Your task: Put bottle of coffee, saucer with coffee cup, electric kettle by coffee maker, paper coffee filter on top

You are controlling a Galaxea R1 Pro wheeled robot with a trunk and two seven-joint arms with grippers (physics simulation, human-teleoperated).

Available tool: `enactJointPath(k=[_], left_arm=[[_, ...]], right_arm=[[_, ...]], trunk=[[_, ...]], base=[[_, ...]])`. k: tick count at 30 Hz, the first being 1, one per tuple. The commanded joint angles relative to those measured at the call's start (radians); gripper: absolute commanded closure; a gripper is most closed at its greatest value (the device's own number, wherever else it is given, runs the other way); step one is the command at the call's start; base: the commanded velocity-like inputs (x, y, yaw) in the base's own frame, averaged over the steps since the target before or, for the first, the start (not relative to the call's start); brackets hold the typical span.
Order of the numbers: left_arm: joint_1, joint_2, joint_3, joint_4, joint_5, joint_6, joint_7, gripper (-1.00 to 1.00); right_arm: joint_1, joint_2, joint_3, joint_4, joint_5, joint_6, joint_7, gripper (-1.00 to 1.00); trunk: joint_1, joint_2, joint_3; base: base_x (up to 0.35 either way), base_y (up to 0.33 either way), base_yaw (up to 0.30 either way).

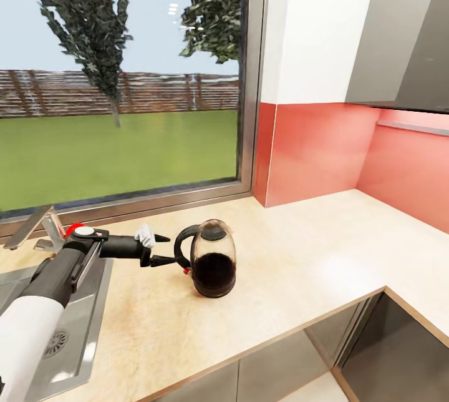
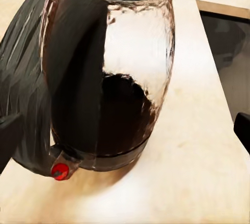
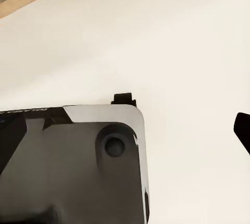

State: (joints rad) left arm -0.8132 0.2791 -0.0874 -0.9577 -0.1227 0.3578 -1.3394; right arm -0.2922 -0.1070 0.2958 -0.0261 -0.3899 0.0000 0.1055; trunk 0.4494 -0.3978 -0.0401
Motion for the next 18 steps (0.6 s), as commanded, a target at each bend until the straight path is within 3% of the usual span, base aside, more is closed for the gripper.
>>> enactJointPath(k=[1, 10, 18], left_arm=[[-0.001, 0.005, -0.001, -0.001, -0.003, 0.010, -0.008, -1.00], [-0.028, 0.068, 0.008, 0.000, -0.001, 0.016, -0.083, -1.00], [-0.036, 0.076, 0.031, 0.000, -0.026, 0.014, -0.060, -1.00]], right_arm=[[-0.001, 0.000, 0.008, 0.000, -0.010, 0.000, 0.003, -1.00], [-0.001, 0.000, 0.009, 0.000, -0.010, 0.000, 0.003, -1.00], [-0.001, 0.000, 0.008, 0.000, -0.010, 0.000, 0.003, -1.00]], trunk=[[0.001, -0.002, -0.002], [0.001, -0.002, -0.002], [0.001, -0.002, -0.002]], base=[[0.000, 0.000, 0.000], [0.000, 0.000, 0.000], [0.000, 0.000, 0.000]])
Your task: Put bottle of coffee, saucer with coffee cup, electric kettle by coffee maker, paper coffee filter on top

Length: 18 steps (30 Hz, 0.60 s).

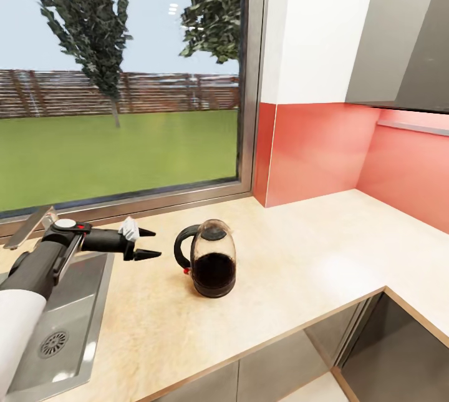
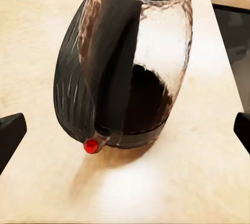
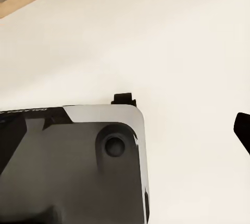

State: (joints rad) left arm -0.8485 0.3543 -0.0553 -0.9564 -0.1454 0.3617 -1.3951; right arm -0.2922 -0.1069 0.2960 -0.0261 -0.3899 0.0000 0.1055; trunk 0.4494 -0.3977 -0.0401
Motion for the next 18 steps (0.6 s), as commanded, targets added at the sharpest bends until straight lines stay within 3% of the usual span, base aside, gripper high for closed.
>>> enactJointPath(k=[1, 10, 18], left_arm=[[-0.001, -0.001, -0.001, -0.001, -0.007, 0.010, 0.001, -1.00], [0.004, -0.012, -0.005, -0.001, -0.020, 0.011, 0.018, -1.00], [0.011, -0.025, -0.006, -0.001, -0.017, 0.010, 0.016, -1.00]], right_arm=[[-0.001, 0.000, 0.008, 0.000, -0.010, 0.000, 0.003, -1.00], [-0.001, -0.002, 0.008, 0.001, -0.010, 0.000, 0.003, -1.00], [-0.001, -0.002, 0.008, 0.001, -0.010, 0.000, 0.003, -1.00]], trunk=[[0.001, -0.002, -0.002], [0.001, -0.002, -0.002], [0.001, -0.002, -0.002]], base=[[0.000, 0.000, 0.000], [0.112, 0.000, 0.000], [0.023, 0.000, 0.000]])
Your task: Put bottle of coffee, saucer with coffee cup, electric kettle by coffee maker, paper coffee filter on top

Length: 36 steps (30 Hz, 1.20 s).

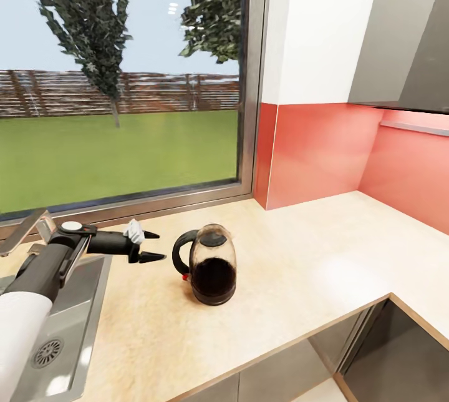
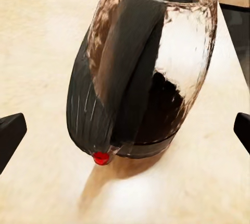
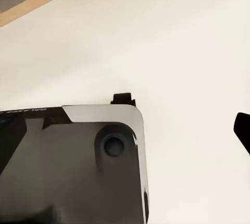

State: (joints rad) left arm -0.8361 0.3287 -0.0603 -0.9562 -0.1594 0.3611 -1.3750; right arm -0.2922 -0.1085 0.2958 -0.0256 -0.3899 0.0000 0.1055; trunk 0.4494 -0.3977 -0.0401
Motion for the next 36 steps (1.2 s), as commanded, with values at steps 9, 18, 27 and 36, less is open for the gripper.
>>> enactJointPath(k=[9, 18, 27, 36], left_arm=[[0.000, -0.032, -0.005, -0.001, -0.008, 0.010, -0.003, -1.00], [-0.001, -0.033, -0.006, -0.001, -0.008, 0.010, -0.003, -1.00], [0.000, -0.033, -0.006, -0.001, -0.008, 0.010, -0.003, -1.00], [0.001, -0.033, -0.006, -0.001, -0.007, 0.010, -0.002, -1.00]], right_arm=[[-0.001, 0.000, 0.008, 0.001, -0.010, 0.000, 0.003, -1.00], [-0.001, -0.001, 0.008, 0.001, -0.010, 0.000, 0.003, -1.00], [-0.001, -0.001, 0.008, 0.000, -0.010, 0.000, 0.003, -1.00], [-0.001, -0.001, 0.008, 0.000, -0.010, 0.000, 0.003, -1.00]], trunk=[[0.001, -0.002, -0.002], [0.001, -0.002, -0.002], [0.001, -0.002, -0.002], [0.001, -0.002, -0.002]], base=[[0.080, 0.000, 0.000], [0.053, 0.000, 0.000], [0.002, 0.000, 0.000], [0.062, -0.009, 0.000]])
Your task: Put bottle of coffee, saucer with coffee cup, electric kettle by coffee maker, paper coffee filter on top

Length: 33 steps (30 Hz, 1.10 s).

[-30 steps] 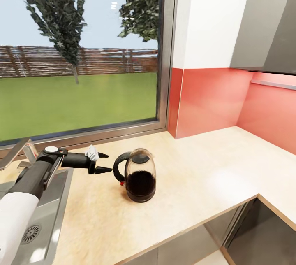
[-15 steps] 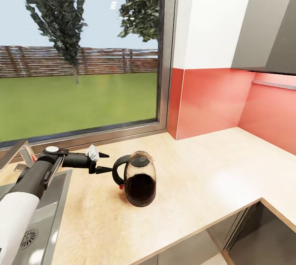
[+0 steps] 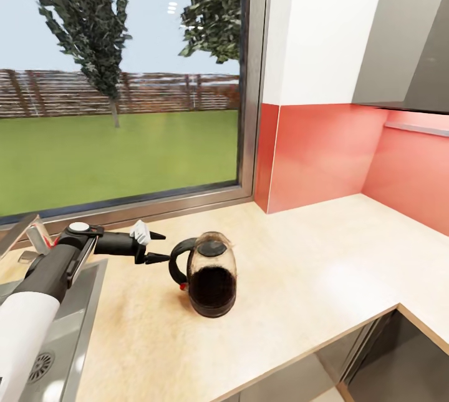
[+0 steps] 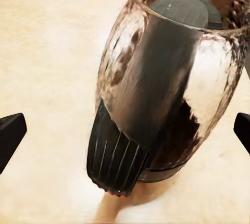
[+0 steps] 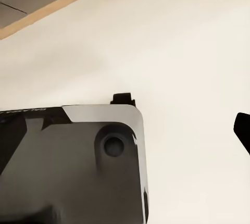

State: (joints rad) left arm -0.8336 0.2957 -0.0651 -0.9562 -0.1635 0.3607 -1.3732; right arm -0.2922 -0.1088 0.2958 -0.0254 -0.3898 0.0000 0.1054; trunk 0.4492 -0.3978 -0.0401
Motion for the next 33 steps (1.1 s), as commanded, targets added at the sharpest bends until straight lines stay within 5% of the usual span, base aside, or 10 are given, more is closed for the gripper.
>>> enactJointPath(k=[1, 33], left_arm=[[-0.001, 0.000, -0.001, -0.001, -0.003, 0.011, -0.004, -1.00], [0.001, -0.003, -0.021, -0.001, 0.002, 0.009, -0.007, -1.00]], right_arm=[[-0.001, -0.001, 0.008, 0.000, -0.010, 0.000, 0.003, -1.00], [-0.001, -0.002, 0.008, 0.001, -0.011, 0.000, 0.003, -1.00]], trunk=[[0.001, -0.002, -0.002], [0.001, -0.002, -0.002]], base=[[0.122, -0.020, 0.000], [0.049, -0.014, 0.000]])
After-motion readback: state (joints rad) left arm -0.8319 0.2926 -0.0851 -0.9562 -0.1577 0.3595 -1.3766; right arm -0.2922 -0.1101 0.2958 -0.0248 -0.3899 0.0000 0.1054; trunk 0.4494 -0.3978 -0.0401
